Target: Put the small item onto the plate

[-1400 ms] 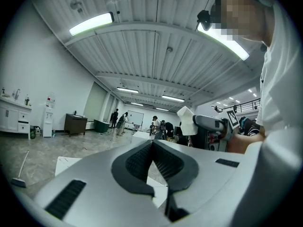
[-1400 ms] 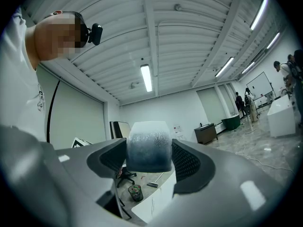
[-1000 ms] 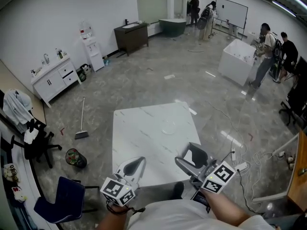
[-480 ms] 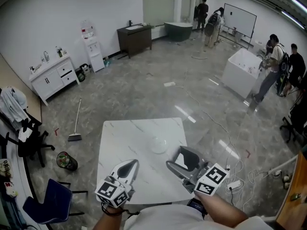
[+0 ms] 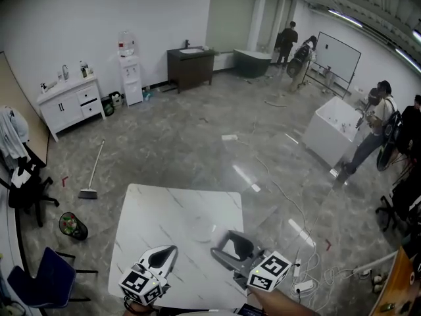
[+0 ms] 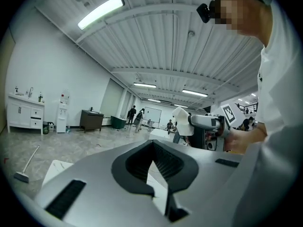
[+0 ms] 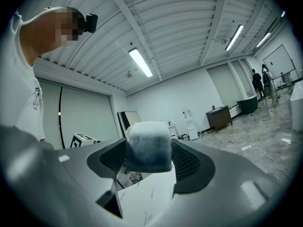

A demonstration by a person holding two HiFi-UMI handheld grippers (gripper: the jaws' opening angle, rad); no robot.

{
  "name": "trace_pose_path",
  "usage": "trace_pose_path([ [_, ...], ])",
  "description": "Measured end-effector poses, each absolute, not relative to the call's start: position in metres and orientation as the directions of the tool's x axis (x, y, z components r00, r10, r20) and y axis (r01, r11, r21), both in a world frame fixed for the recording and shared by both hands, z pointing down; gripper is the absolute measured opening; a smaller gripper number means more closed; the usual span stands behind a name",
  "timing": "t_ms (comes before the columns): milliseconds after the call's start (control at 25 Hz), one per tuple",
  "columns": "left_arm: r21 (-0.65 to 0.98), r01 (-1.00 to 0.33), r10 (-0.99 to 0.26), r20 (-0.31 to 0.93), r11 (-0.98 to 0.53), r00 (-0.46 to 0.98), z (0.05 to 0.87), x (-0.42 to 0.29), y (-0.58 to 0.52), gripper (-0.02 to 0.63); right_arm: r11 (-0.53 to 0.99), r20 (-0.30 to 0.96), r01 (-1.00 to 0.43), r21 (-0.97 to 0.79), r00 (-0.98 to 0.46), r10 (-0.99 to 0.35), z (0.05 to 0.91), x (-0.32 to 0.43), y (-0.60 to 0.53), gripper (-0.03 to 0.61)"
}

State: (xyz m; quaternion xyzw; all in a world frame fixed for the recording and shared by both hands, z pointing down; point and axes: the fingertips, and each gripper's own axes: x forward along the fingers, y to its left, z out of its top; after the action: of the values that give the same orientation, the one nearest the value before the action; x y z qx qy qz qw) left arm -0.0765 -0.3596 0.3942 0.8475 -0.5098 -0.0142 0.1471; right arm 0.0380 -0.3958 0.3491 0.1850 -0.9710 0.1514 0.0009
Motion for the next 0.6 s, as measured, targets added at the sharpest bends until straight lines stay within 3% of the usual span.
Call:
trace_pose_path([
  [600, 0.351, -0.833, -0.838, 0.192, -0.428, 0.511, 0.495, -0.133, -0.454, 0.006, 0.844, 0.200, -0.431, -0.319, -0.901, -0.384, 0.465, -0.036, -0.494, 0.292],
])
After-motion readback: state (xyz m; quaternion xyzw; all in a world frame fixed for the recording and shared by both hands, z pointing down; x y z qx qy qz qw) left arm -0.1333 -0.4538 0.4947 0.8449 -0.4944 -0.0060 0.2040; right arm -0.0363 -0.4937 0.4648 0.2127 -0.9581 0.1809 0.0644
